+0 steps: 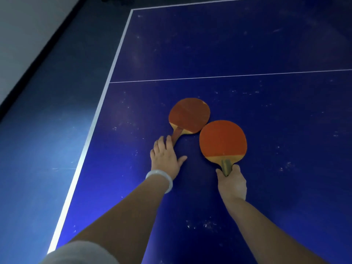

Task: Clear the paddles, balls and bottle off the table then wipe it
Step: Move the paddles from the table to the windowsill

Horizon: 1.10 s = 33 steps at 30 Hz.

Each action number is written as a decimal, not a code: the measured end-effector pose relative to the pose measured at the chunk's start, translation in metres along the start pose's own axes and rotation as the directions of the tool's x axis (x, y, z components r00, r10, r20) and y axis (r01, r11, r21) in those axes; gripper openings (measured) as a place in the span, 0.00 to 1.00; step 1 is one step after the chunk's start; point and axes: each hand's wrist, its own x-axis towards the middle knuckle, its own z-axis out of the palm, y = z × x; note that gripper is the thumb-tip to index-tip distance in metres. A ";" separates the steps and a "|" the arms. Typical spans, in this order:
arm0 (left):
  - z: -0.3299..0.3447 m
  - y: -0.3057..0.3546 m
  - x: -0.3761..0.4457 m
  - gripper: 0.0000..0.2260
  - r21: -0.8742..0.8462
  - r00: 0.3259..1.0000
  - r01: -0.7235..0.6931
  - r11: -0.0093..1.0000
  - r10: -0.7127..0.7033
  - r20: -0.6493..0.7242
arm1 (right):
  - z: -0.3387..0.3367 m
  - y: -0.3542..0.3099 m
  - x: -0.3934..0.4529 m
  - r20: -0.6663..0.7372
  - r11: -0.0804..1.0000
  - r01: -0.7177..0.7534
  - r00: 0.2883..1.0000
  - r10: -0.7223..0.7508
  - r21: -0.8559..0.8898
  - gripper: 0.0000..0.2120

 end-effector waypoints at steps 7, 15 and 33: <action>-0.015 0.016 0.055 0.30 0.071 1.000 -0.015 0.997 0.015 0.000 | 0.010 -0.006 0.000 -0.102 0.995 -0.059 0.993 0.067 0.077 0.12; -0.027 0.020 0.057 0.17 -0.200 0.959 0.090 0.976 -0.031 0.283 | 0.010 0.002 -0.006 -0.152 0.987 -0.133 0.978 0.145 0.089 0.11; -0.006 0.014 -0.074 0.09 -0.446 0.949 -0.028 0.895 0.163 0.268 | -0.043 0.078 -0.085 -0.299 0.947 -0.228 0.909 0.290 0.227 0.11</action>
